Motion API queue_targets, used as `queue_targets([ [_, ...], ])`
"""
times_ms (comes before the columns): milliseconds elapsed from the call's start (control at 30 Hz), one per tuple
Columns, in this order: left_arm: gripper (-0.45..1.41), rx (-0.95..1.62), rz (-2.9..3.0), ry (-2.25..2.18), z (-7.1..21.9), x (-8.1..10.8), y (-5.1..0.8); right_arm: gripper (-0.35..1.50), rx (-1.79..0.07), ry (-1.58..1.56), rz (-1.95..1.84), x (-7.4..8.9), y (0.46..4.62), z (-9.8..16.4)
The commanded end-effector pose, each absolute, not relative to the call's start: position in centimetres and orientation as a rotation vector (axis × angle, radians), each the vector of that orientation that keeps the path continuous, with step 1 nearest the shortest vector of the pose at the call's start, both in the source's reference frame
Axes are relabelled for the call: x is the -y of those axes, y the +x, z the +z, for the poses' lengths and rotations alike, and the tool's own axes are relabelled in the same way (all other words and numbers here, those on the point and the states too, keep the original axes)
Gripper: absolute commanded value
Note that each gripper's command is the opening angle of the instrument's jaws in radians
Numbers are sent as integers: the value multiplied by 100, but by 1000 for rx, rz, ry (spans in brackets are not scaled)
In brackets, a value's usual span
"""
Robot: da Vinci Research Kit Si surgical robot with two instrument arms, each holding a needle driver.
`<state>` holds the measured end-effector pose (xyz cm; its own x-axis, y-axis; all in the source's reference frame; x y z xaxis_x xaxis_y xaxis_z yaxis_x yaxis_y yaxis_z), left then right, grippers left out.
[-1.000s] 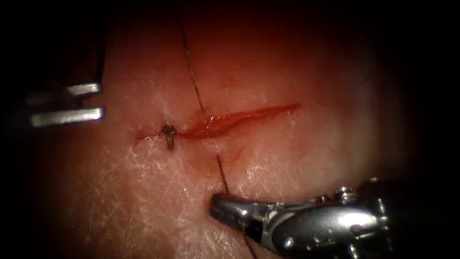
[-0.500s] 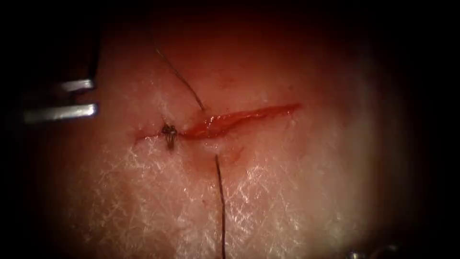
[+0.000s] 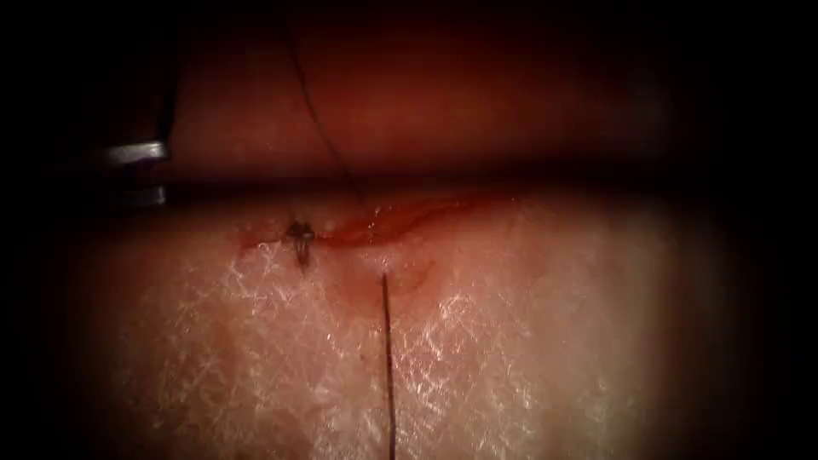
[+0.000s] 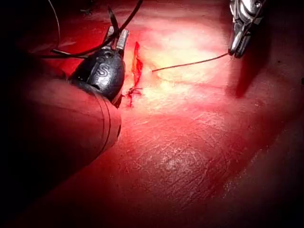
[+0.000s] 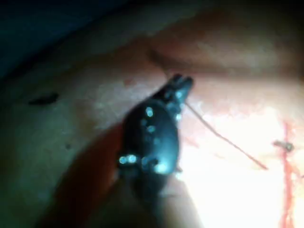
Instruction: Wound Closure
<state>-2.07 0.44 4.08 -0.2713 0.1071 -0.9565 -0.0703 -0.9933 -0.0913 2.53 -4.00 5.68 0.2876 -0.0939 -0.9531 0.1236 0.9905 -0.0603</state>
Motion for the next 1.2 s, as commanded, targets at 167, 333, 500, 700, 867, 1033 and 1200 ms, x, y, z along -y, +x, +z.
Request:
queue_targets([
  [167,-45,46,2419,-1824,415,-42,-213,131,-1273,-94,-32,392,250,567],
  [333,-45,47,2418,-1825,414,-41,-213,136,-1250,-117,4,369,230,581],
  [500,-45,48,2418,-1826,416,-43,-212,136,-1232,-132,24,344,215,609],
  [700,-45,47,2419,-1826,416,-42,-212,135,-1171,-218,58,296,227,653],
  [867,-45,47,2419,-1826,416,-42,-211,136,-1170,-249,71,282,243,667],
  [1033,-45,46,2419,-1826,416,-42,-212,136,-1180,-254,55,284,265,682],
  [1200,-45,46,2419,-1826,416,-42,-212,116,-1178,-256,56,287,271,680],
])
